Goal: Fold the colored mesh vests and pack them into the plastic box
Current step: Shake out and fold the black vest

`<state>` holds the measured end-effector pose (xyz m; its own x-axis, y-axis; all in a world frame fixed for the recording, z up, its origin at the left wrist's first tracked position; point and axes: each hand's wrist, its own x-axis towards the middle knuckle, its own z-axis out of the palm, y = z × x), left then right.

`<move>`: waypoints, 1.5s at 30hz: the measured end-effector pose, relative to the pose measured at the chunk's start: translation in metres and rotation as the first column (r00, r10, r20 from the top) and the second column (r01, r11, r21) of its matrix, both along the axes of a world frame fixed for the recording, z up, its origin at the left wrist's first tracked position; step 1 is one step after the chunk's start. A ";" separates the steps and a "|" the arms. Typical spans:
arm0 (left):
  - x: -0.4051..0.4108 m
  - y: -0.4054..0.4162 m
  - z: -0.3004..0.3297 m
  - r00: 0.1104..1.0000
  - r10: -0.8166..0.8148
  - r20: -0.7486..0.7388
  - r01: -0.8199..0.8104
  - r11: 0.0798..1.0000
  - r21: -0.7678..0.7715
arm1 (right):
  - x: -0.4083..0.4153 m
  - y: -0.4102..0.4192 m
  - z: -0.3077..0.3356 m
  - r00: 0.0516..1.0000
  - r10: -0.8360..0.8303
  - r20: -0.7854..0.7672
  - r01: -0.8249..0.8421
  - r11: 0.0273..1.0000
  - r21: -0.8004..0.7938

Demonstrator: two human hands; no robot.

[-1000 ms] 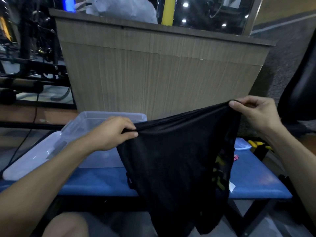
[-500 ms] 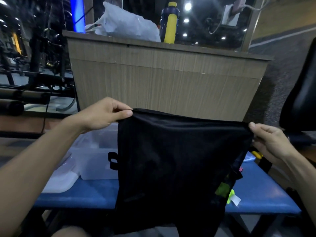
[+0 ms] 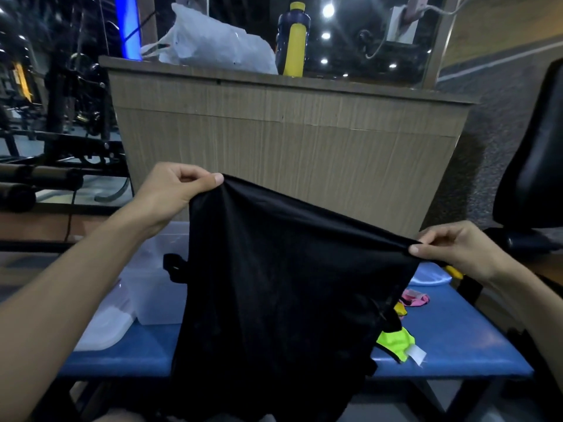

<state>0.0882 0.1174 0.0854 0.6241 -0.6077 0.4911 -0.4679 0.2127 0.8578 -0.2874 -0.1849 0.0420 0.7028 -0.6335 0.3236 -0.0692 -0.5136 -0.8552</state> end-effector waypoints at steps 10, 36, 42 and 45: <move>0.003 -0.002 -0.004 0.962 -0.019 0.273 -0.014 0.993 0.116 | 0.016 -0.006 -0.013 0.969 -0.234 -0.078 0.213 0.953 -0.214; 0.007 -0.007 -0.022 0.893 0.028 0.449 -0.191 0.927 0.322 | -0.006 -0.022 -0.007 0.998 -0.029 0.050 0.021 0.987 0.159; 0.003 0.011 -0.012 0.928 -0.360 -0.092 0.368 0.856 0.364 | -0.028 -0.028 -0.009 0.968 0.227 -0.108 -0.160 0.887 0.433; 0.008 0.018 -0.013 0.824 -0.523 -0.220 0.567 0.753 0.333 | -0.035 -0.020 -0.015 0.951 0.301 0.072 -0.295 0.815 0.498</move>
